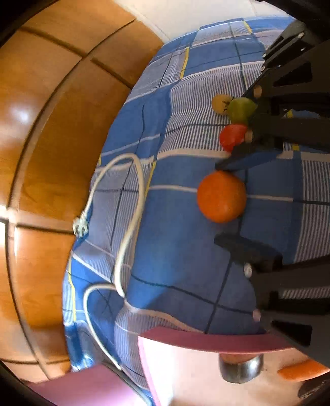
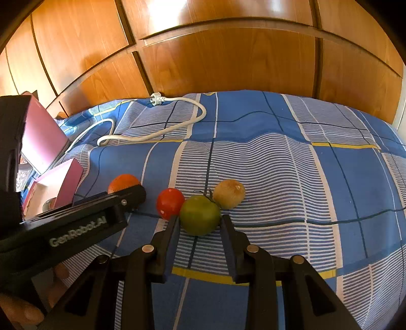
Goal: Organize fruits
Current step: 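Grasp the orange with the left tool while the right grasps the green tomato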
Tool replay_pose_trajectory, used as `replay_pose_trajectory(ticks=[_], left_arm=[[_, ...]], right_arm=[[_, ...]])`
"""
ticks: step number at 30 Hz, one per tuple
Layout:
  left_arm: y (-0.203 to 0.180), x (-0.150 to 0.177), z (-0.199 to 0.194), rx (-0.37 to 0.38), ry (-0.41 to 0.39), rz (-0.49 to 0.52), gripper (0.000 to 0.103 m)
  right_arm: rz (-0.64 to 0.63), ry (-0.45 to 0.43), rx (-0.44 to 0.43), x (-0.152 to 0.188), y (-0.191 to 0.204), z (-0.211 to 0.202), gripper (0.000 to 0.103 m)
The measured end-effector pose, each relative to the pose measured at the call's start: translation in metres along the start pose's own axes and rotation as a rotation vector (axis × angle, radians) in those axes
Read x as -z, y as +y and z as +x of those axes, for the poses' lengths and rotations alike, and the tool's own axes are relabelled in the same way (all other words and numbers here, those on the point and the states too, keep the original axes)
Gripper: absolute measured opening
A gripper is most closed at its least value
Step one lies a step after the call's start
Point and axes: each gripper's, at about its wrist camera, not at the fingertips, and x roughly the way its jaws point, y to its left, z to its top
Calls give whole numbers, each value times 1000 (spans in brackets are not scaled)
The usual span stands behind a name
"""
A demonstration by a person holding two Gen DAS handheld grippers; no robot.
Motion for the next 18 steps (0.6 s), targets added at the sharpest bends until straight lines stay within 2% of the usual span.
replay_pose_trajectory(ticks=[10, 18], left_arm=[[-6, 21, -13, -7, 4, 11, 39], [-13, 53, -32, -21, 5, 43, 39]], right_arm=[[-10, 9, 7, 8, 0, -7, 33], [-19, 29, 12, 29, -4, -22, 32]])
